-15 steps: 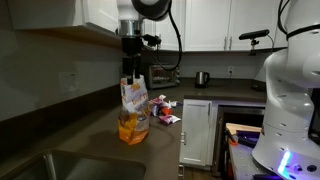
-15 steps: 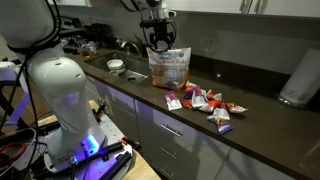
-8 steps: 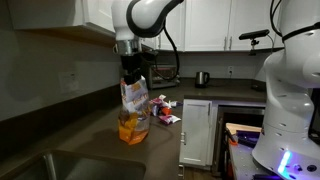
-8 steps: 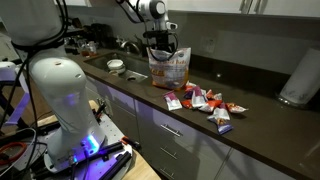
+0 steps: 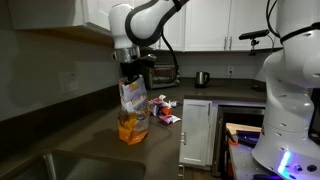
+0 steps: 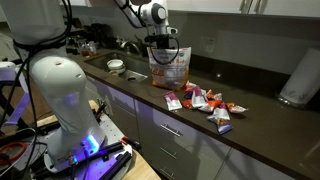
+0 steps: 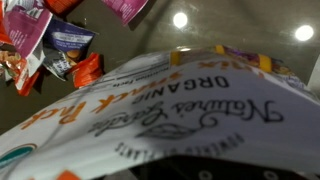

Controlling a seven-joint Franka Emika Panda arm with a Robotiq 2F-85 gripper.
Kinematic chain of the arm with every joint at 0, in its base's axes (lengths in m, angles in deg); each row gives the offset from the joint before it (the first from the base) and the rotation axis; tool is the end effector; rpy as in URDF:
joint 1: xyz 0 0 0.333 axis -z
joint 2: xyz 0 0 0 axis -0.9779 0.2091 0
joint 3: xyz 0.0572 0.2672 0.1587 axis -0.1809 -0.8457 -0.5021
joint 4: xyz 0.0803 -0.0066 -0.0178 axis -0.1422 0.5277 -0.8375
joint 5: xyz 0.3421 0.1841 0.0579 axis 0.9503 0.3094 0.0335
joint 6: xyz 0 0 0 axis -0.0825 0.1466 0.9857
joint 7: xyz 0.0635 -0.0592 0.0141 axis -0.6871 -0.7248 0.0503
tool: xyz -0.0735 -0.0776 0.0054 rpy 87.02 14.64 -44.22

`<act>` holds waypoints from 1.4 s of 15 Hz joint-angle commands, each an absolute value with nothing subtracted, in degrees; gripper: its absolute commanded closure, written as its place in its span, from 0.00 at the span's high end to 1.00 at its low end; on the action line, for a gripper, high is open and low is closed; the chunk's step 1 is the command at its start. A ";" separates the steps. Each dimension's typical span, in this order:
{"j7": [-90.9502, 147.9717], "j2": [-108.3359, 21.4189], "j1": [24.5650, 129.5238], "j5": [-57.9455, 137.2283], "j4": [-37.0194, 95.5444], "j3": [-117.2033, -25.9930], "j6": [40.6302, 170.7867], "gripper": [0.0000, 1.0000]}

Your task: Take a pack of snacks out of the big packet and put it on the counter

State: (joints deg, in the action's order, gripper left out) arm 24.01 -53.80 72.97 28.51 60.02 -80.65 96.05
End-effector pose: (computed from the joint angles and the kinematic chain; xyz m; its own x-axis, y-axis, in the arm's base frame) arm 0.5383 0.0858 0.3467 0.9474 0.3079 -0.0874 0.3190 -0.9307 0.1790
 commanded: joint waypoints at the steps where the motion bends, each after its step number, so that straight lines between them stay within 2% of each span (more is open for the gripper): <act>1: 22.66 -55.47 72.67 28.11 62.62 -80.62 97.11 1.00; 6: 22.73 -53.76 72.99 29.73 66.06 -80.35 100.19 1.00; 10: 21.93 -50.96 73.25 30.64 67.77 -80.11 108.38 1.00; 15: 21.58 -45.76 73.27 30.09 66.42 -79.46 118.34 1.00; 21: 21.46 -37.77 72.12 25.79 61.62 -77.56 120.97 1.00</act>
State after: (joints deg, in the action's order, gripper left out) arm 23.06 -42.76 72.66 28.05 64.83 -78.68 119.31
